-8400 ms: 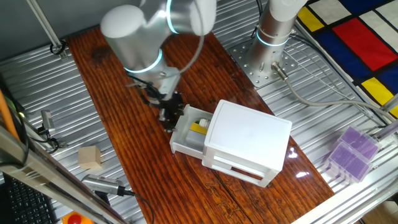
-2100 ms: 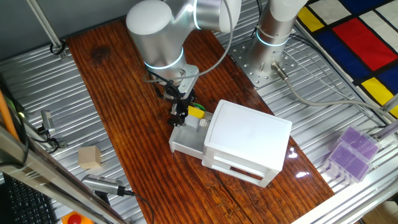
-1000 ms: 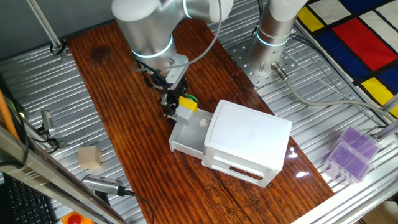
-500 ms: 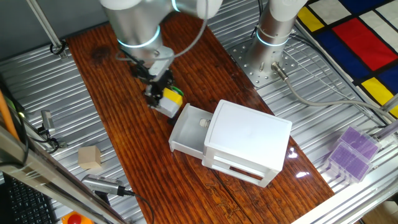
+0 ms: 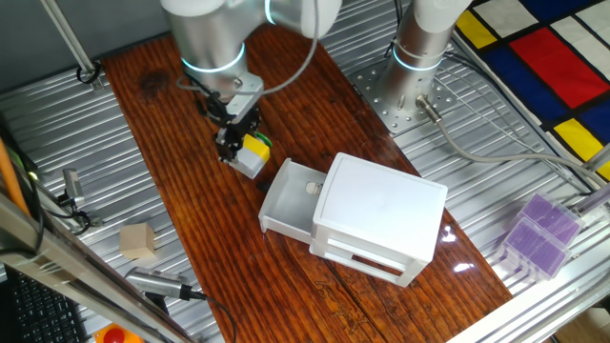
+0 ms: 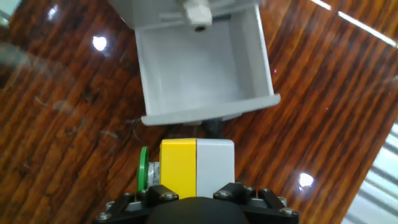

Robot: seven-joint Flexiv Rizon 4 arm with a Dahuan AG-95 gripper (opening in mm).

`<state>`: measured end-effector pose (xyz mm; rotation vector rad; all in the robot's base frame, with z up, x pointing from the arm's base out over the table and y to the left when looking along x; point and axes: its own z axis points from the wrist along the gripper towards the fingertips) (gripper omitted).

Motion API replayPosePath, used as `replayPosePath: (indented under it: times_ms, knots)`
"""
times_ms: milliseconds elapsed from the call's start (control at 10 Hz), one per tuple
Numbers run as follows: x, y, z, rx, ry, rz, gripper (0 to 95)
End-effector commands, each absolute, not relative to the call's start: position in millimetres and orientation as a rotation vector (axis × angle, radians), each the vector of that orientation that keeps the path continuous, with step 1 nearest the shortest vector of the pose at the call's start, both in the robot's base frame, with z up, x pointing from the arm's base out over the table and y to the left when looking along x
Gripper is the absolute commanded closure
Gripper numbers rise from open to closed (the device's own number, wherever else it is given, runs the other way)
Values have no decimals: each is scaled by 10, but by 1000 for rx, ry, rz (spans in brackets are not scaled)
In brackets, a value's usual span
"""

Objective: Take something out of a drawer

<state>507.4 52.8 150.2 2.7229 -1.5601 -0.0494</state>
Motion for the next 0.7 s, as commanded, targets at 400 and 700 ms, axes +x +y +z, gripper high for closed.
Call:
replayPosePath:
  times_ms: [400,700]
  knots:
    - [5131,454,1169,2695,-1644,10,950]
    - [5136,432,1016,2622,-1760,32,950]
